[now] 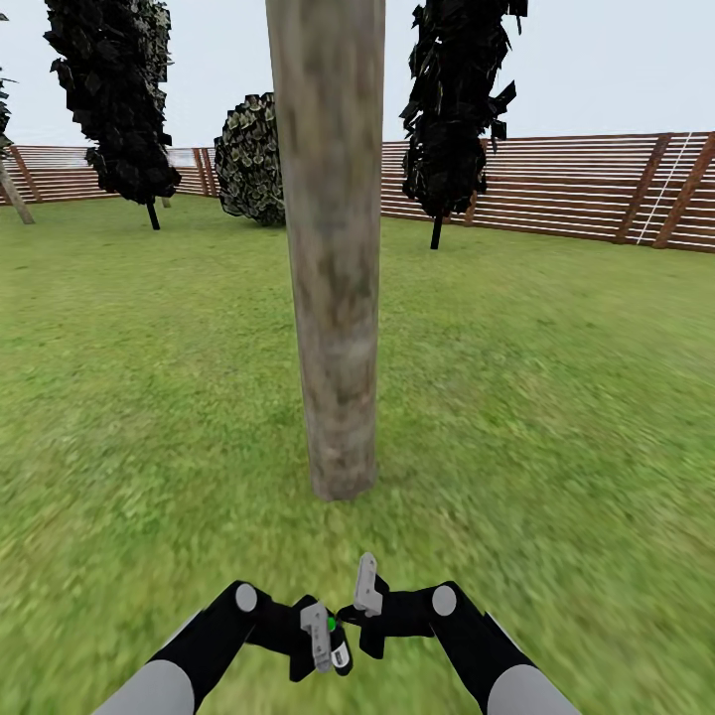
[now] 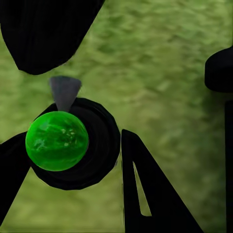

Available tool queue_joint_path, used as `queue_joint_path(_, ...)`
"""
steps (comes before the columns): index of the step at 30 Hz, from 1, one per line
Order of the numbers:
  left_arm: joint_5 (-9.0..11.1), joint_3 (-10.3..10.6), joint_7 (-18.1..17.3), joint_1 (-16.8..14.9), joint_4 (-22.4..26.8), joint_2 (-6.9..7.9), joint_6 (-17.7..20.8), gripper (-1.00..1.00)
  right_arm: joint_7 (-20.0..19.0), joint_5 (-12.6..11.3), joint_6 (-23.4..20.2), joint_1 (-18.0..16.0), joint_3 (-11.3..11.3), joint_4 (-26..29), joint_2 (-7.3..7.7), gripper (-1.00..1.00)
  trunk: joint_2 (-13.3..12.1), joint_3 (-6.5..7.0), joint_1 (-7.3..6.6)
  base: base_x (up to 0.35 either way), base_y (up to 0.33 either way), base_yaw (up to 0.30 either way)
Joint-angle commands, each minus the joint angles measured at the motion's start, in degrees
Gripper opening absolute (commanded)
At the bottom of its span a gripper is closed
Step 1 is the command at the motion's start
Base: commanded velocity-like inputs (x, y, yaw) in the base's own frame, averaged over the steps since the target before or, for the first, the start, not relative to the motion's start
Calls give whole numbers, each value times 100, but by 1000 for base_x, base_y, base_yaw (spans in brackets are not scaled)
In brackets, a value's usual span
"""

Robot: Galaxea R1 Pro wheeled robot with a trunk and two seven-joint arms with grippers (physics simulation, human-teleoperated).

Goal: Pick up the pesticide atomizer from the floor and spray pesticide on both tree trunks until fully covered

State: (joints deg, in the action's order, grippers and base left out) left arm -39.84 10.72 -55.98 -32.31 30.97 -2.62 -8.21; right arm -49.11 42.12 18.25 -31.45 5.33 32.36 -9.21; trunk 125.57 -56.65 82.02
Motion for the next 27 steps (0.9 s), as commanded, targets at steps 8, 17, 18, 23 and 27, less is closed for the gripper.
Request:
queue_joint_path(8,-110,-9,7,33,-40,186,-126,-100,-7,50,30,-2,-5,13,-1,-100,2,-5,-1,0,0,0)
queue_joint_path(17,-136,-8,19,58,-46,924,-133,-100,-11,50,38,-2,-12,7,6,-100,2,-5,-1,0,0,0)
queue_joint_path(18,-133,-10,24,58,-46,1017,-134,-100,-11,50,38,-2,-13,7,8,100,2,-5,-1,0,0,0)
queue_joint_path(23,-124,-28,122,58,-44,1438,-130,-100,17,51,60,-2,-55,3,45,100,2,-5,-1,0,0,0)
queue_joint_path(27,-46,-287,727,58,-53,1517,-82,-100,267,47,73,5,-68,-32,236,100,2,-5,-1,0,0,0)
